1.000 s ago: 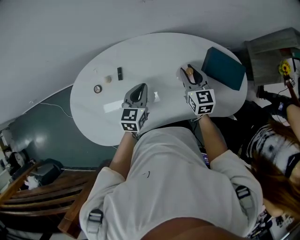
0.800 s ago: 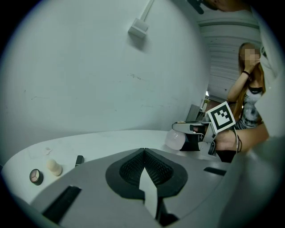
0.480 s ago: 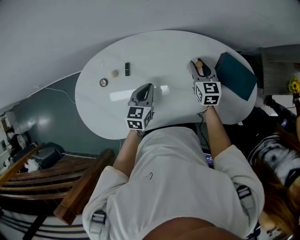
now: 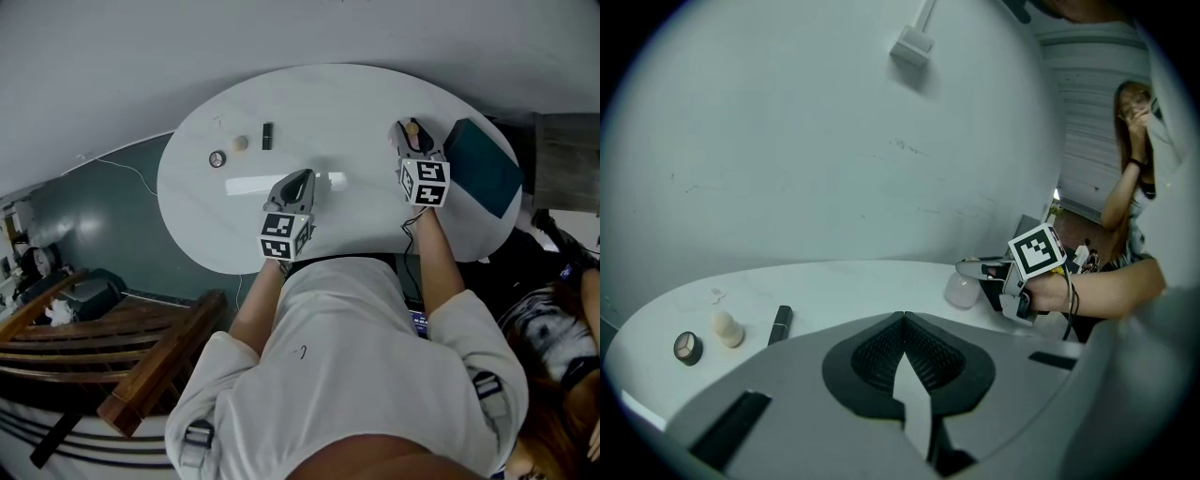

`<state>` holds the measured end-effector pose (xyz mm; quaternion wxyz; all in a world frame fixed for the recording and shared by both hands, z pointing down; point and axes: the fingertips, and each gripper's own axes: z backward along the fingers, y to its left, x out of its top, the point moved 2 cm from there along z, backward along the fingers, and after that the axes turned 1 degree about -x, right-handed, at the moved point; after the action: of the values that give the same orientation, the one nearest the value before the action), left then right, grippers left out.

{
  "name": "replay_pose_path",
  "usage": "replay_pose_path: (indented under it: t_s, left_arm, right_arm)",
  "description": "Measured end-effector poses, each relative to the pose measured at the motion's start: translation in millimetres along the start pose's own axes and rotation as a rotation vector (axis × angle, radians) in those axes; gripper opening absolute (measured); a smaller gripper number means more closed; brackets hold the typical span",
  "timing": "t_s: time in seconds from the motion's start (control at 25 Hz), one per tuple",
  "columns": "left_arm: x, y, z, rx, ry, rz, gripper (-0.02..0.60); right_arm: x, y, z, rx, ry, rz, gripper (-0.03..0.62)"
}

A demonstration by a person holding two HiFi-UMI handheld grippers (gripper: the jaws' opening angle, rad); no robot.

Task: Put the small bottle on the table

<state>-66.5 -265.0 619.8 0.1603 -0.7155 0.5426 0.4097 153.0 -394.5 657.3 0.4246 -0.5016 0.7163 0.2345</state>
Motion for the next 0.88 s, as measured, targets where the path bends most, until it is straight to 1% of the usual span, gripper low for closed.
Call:
replay_pose_path:
  t_s: [0.28, 0.6, 0.72, 0.88]
  left_arm:
    - [-3.6, 5.3, 4.9, 0.015, 0.006, 0.007, 0.012]
    - [-8.9, 5.0, 4.2, 0.000, 0.011, 0.018, 0.012]
    - [-8.9, 4.6, 4.8, -0.012, 0.010, 0.015, 0.012]
    - [-10.0, 5.1, 6.4, -0.025, 0.006, 0.012, 0.012]
  right_arm:
    - [-4.3, 1.6, -7.3, -0.010, 0.013, 0.012, 0.130]
    - [-9.1, 7.8, -4.9, -0.024, 0.022, 0.046, 0.132]
    - [-10.2, 8.3, -5.2, -0.042, 0.029, 0.045, 0.133]
    - [-7.3, 11.6, -3.1, -0.054, 0.022, 0.046, 0.148]
